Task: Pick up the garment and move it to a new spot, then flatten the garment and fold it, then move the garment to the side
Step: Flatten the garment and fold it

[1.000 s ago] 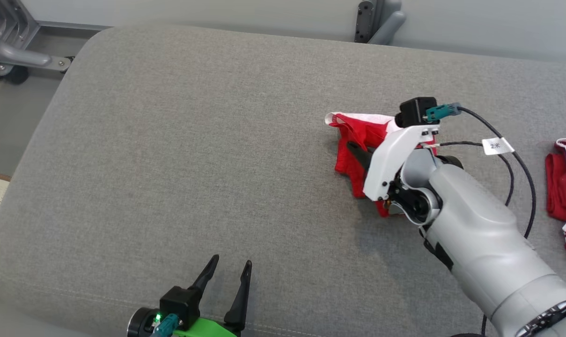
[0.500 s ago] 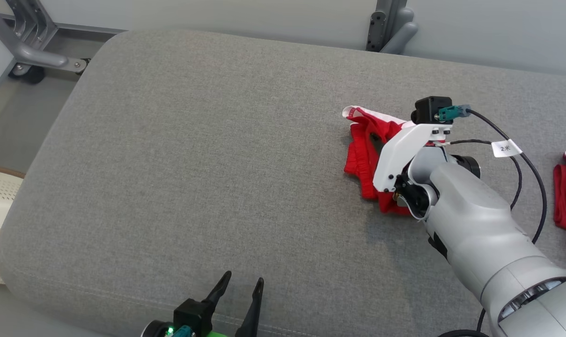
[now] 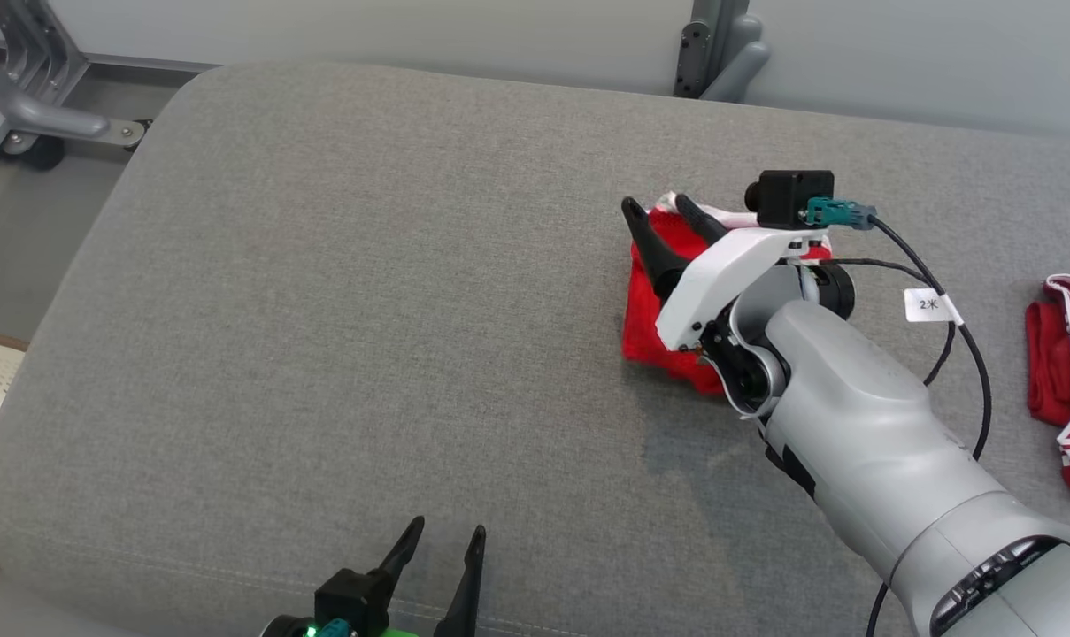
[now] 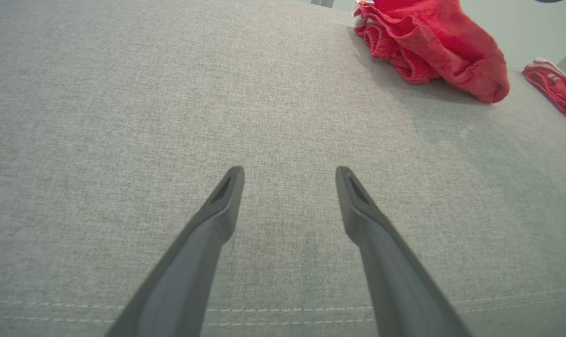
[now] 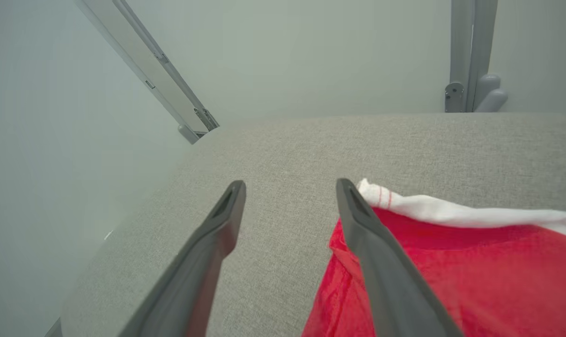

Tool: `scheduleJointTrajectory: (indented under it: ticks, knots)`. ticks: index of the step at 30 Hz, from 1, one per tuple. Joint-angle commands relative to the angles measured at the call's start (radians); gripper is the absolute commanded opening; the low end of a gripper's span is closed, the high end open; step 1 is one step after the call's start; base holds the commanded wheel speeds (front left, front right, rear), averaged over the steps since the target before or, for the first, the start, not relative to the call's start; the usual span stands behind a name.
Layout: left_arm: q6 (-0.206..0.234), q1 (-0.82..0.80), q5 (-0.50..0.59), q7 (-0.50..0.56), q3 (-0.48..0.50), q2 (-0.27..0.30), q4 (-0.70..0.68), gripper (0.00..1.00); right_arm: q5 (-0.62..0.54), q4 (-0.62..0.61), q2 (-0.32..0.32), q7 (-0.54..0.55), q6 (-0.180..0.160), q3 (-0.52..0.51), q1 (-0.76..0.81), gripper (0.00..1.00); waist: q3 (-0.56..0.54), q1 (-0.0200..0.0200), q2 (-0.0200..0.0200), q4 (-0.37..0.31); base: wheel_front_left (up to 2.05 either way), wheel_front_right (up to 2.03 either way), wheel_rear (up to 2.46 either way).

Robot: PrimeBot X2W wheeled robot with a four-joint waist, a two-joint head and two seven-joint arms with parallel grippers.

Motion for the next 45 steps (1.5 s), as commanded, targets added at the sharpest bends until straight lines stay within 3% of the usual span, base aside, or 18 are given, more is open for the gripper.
scheduleJointTrajectory:
  ticks: [1, 7, 8, 10, 11, 16, 22, 33, 38, 41, 42, 43, 44, 45]
  knots:
    - [0.007, 0.016, 0.007, -0.003, 0.014, 0.002, -0.006, 1.0, -0.009, -0.027, -0.003, -0.033, 0.0, 0.012, 0.01, 1.0, 0.003, 0.0, -0.0001, -0.02, 0.0, 0.0, 0.0]
    - [0.015, 0.024, -0.003, -0.003, 0.045, 0.002, -0.035, 1.0, -0.169, -0.128, -0.133, -0.107, 0.0, -0.037, 0.033, 1.0, 0.034, 0.0, -0.0001, -0.06, 0.0, 0.0, 0.0]
    - [0.014, 0.02, -0.006, -0.003, 0.044, 0.002, -0.04, 1.0, -0.211, -0.157, -0.155, -0.107, 0.0, -0.079, 0.041, 0.78, 0.044, 0.0, -0.0001, -0.065, 0.0, 0.0, 0.0]
    - [0.009, 0.006, -0.004, -0.003, 0.04, 0.002, -0.044, 1.0, -0.283, -0.189, -0.172, -0.106, 0.0, -0.158, 0.094, 0.17, 0.063, 0.0, -0.0001, -0.07, 0.0, 0.0, 0.0]
    - [0.006, -0.002, -0.003, -0.003, 0.038, 0.002, -0.044, 1.0, -0.331, -0.208, -0.182, -0.107, 0.0, -0.185, 0.116, 0.0, 0.072, 0.0, -0.0001, -0.069, 0.0, 0.0, 0.0]
    - [0.0, -0.04, -0.009, -0.003, 0.023, 0.002, -0.037, 1.0, -0.475, -0.241, -0.169, -0.107, 0.0, -0.307, 0.209, 0.0, 0.105, 0.0, -0.0001, -0.05, 0.0, 0.0, 0.0]
    - [0.001, -0.064, -0.019, -0.003, 0.016, 0.003, -0.031, 1.0, -0.58, -0.231, -0.125, -0.107, 0.0, -0.359, 0.279, 0.0, 0.116, 0.0, -0.0001, -0.018, 0.0, 0.0, 0.0]
    - [0.011, -0.052, -0.035, -0.003, 0.004, 0.002, -0.025, 1.0, -0.637, -0.228, -0.04, -0.108, 0.0, -0.262, 0.331, 0.0, 0.101, 0.0, -0.0001, 0.022, 0.0, 0.0, 0.0]
    - [0.016, -0.034, -0.035, -0.003, 0.006, 0.002, -0.02, 1.0, -0.606, -0.219, -0.023, -0.108, 0.0, -0.141, 0.343, 0.0, 0.079, 0.0, -0.0001, 0.017, 0.0, 0.0, 0.0]
    - [0.021, -0.024, -0.038, -0.003, 0.007, 0.002, -0.026, 1.0, -0.56, -0.247, -0.023, -0.107, 0.0, -0.123, 0.343, 0.0, 0.062, 0.0, -0.0001, 0.012, 0.0, 0.0, 0.0]
    - [0.023, -0.022, -0.04, -0.003, 0.01, 0.002, -0.03, 1.0, -0.543, -0.262, -0.028, -0.108, 0.0, -0.13, 0.348, 0.11, 0.056, 0.0, -0.0001, 0.011, 0.0, 0.0, 0.0]
    - [0.027, -0.019, -0.042, -0.003, 0.013, 0.002, -0.035, 1.0, -0.524, -0.274, -0.034, -0.107, 0.0, -0.143, 0.355, 0.45, 0.051, 0.0, -0.0001, 0.01, 0.0, 0.0, 0.0]
    - [0.032, -0.016, -0.044, -0.003, 0.016, 0.002, -0.04, 1.0, -0.502, -0.286, -0.042, -0.107, 0.0, -0.157, 0.362, 1.0, 0.046, 0.0, -0.0001, 0.008, 0.0, 0.0, 0.0]
    - [0.032, -0.011, -0.044, -0.003, 0.018, 0.002, -0.044, 1.0, -0.48, -0.294, -0.05, -0.108, 0.0, -0.167, 0.367, 1.0, 0.04, 0.0, -0.0001, 0.006, 0.0, 0.0, 0.0]
